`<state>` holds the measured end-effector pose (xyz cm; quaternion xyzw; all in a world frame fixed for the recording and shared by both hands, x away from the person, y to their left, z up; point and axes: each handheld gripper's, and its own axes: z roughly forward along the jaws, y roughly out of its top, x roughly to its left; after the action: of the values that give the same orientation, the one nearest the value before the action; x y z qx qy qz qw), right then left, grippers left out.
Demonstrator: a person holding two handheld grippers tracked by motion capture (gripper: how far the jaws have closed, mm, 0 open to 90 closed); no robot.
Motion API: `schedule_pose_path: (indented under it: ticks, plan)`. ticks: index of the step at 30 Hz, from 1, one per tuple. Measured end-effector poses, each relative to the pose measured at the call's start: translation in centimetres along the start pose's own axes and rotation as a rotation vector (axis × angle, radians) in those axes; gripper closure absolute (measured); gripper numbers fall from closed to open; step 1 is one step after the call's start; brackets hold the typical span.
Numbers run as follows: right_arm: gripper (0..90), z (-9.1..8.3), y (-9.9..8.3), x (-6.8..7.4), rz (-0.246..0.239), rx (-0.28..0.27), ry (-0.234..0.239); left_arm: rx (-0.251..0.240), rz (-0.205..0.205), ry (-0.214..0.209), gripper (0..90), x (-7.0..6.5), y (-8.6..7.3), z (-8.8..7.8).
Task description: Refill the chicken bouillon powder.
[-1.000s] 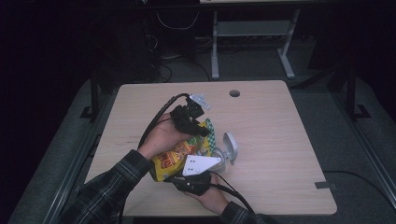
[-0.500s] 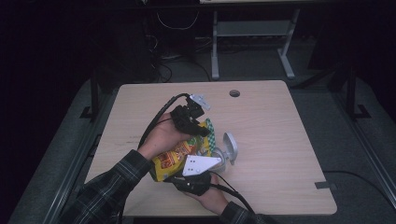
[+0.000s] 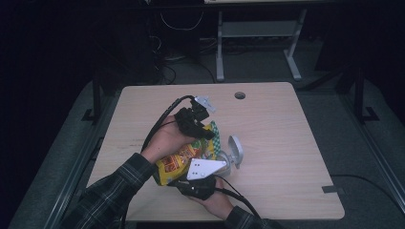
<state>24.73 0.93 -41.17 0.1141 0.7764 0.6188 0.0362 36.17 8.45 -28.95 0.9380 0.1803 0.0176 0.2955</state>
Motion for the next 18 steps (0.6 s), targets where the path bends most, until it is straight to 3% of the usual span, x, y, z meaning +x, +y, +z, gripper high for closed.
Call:
schedule_pose_path:
  ticks: [18]
  plan:
    - [90.0,-0.05,0.01,0.05,0.004,-0.001,0.000,0.004,0.000,0.002,90.0,-0.07,0.10,0.07]
